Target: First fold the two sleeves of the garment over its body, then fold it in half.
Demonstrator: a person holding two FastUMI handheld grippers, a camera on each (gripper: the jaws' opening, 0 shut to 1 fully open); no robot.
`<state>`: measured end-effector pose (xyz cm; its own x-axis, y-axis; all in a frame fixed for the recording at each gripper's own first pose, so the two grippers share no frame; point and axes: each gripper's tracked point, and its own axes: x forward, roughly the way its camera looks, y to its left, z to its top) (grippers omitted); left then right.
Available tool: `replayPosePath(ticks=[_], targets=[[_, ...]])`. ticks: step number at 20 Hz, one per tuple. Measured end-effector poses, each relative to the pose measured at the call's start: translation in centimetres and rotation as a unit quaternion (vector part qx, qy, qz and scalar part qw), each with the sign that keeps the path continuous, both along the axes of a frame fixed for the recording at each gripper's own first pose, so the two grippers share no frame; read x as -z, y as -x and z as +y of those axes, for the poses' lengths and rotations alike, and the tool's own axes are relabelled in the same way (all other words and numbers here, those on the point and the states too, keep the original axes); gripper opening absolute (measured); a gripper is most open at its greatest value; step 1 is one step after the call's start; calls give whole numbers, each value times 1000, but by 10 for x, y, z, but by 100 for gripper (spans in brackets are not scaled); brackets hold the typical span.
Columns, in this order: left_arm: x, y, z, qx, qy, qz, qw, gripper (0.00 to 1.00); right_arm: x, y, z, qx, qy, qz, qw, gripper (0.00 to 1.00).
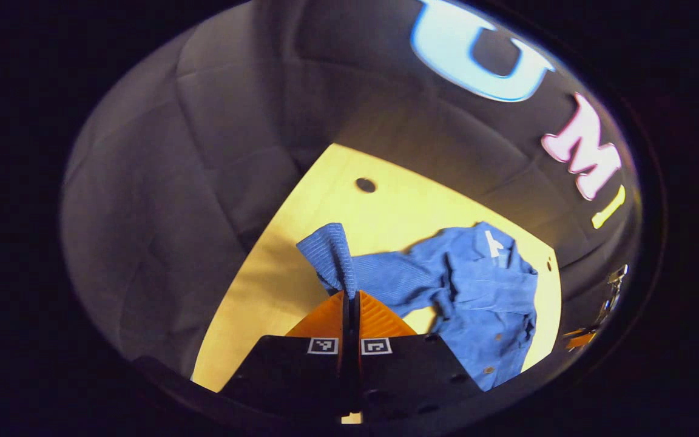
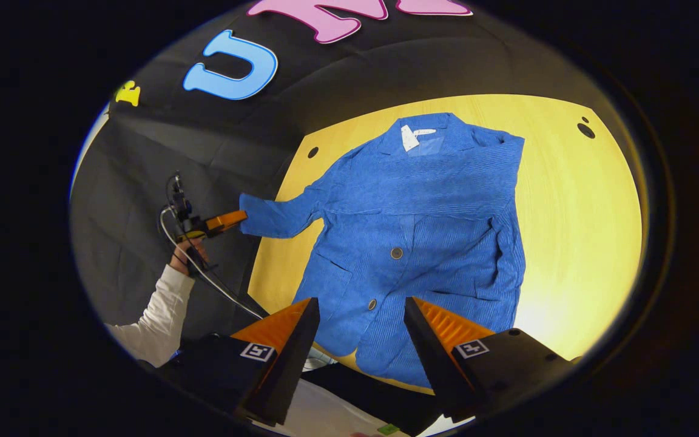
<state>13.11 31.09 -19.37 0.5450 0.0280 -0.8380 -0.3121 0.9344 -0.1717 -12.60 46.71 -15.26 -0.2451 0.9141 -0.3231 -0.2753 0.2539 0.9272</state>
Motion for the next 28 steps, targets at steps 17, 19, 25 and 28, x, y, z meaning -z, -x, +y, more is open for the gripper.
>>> replayPosePath(ticks=[17, 19, 25, 28], targets=[[38, -185, -393, 236, 29, 20, 971, 0, 90, -31, -108, 64, 23, 46, 997, 91], [67, -192, -409, 248, 27, 38, 968, 0, 103, -31, -120, 62, 26, 48, 997, 91], [126, -195, -447, 214, 51, 111, 969, 1, 134, -40, -137, 66, 32, 65, 995, 91], [113, -202, -495, 241, 128, 80, 959, 22, 143, -44, -140, 72, 34, 83, 993, 91]])
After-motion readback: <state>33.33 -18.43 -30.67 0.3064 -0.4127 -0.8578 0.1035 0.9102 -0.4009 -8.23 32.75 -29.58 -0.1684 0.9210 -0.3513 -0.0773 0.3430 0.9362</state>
